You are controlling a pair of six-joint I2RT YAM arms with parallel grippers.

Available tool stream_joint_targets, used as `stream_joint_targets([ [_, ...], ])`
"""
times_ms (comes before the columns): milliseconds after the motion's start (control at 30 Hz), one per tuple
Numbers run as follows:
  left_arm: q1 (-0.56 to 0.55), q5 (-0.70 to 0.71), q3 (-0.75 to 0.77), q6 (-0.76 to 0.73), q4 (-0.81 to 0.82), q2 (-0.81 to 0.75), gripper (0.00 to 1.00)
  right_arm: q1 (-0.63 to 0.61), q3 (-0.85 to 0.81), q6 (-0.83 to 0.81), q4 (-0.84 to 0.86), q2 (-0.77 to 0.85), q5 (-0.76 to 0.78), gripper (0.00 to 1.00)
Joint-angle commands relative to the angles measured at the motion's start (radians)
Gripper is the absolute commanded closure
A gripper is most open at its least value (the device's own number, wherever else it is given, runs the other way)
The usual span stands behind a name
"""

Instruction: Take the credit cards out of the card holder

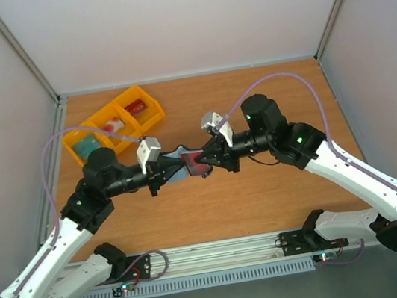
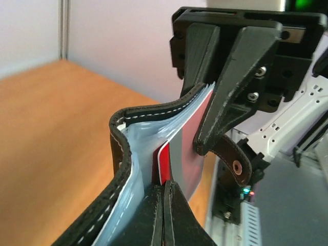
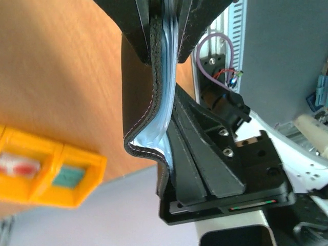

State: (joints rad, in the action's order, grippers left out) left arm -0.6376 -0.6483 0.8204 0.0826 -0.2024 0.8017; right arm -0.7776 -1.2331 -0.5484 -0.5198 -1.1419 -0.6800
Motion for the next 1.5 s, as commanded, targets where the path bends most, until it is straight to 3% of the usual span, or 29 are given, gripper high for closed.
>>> stream_joint_targets([
  [0,-0.014,-0.135,-0.092,0.329,0.1,0.127,1.0,-0.014,0.063,0.194,0.179,-0.082,-0.225,0.88],
  [133,-0.013,-0.144,-0.144,0.363,0.188,0.177,1.0,0.034,0.169,0.328,0.317,-0.072,-0.283,0.82],
  [200,-0.013,-0.16,-0.182,0.384,0.315,0.188,1.0,0.039,0.223,0.376,0.393,-0.052,-0.289,0.78],
  [233,-0.013,-0.17,-0.201,0.405,0.37,0.192,1.0,0.039,0.233,0.385,0.402,-0.051,-0.299,0.79],
  [333,-0.012,-0.146,-0.23,0.465,0.442,0.197,1.0,0.041,0.229,0.378,0.354,-0.058,-0.299,0.97],
  [367,-0.009,-0.127,-0.237,0.471,0.446,0.19,1.0,0.041,0.227,0.366,0.33,-0.056,-0.296,0.99],
  [467,0.004,-0.112,-0.247,0.452,0.446,0.16,1.0,0.06,0.22,0.363,0.294,-0.045,-0.293,0.99],
  [600,0.006,-0.076,-0.255,0.386,0.41,0.102,0.99,0.088,0.225,0.437,0.394,-0.011,-0.3,0.99],
  [733,0.02,-0.011,-0.248,0.329,0.384,0.047,0.78,0.098,0.254,0.544,0.572,0.018,-0.3,0.99],
  [833,0.027,-0.015,-0.23,0.325,0.417,0.037,0.71,0.097,0.3,0.668,0.747,0.024,-0.298,0.99],
  [1000,0.027,-0.053,-0.162,0.364,0.454,0.042,0.71,0.091,0.367,0.799,1.023,0.012,-0.268,0.99],
  [1333,0.027,-0.102,-0.051,0.381,0.472,0.06,0.7,0.029,0.327,0.769,1.007,-0.031,-0.326,0.99],
  [1467,0.027,-0.13,-0.019,0.383,0.447,0.067,0.9,0.027,0.316,0.718,0.946,-0.011,-0.3,0.99],
])
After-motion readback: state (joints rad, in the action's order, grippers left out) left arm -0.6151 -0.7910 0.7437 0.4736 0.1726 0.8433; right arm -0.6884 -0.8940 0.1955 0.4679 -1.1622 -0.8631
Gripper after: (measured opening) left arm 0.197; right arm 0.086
